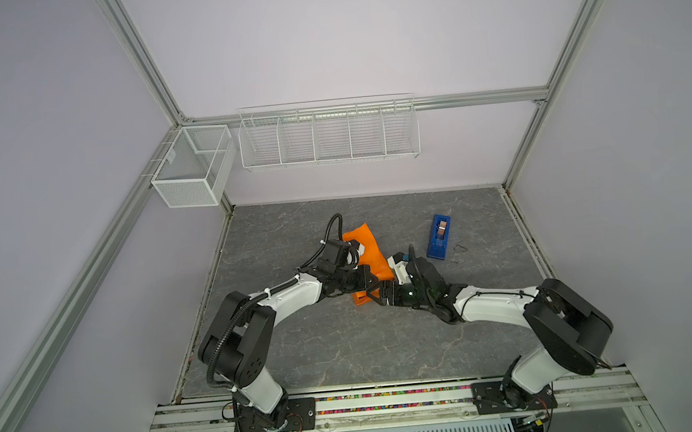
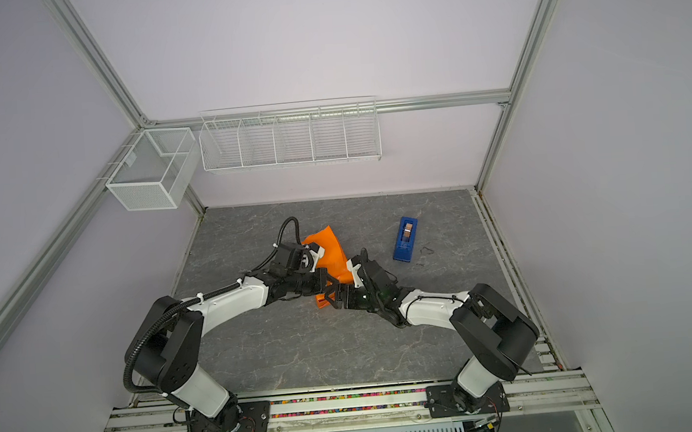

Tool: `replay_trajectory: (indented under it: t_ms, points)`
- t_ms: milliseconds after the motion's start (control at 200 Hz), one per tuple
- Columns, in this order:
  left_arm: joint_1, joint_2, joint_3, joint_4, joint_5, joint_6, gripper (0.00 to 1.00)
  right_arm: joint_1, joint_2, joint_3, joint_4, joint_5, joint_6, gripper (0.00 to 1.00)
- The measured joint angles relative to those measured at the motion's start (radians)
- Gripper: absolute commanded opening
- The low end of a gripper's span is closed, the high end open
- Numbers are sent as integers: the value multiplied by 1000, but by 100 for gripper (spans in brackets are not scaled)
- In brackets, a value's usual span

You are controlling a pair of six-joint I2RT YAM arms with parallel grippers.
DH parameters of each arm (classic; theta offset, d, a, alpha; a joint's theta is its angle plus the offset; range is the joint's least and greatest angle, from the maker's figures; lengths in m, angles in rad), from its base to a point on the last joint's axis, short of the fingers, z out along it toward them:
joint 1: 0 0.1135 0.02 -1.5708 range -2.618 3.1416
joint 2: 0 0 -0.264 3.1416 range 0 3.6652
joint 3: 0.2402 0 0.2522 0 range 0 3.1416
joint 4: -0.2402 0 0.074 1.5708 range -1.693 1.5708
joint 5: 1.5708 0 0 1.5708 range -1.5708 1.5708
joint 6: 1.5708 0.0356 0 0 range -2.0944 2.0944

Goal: Wrap the gift box in paper

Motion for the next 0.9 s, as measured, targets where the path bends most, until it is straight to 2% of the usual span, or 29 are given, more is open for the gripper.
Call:
replay_trajectory:
  t_ms: [570,620,705,785,900]
  points:
    - [2,8,0,0,34,0,0,23,-144,-29,-107,58,23,87]
    - [2,8,0,-1,38,0,0,24,-146,-29,-117,60,26,84]
    - [2,8,0,-1,41,0,0,25,-147,-29,-130,61,34,73]
    - [2,8,0,-1,42,0,0,25,-143,-29,-139,60,34,73]
    - [2,5,5,-11,37,2,7,25,-119,-10,-158,57,30,70]
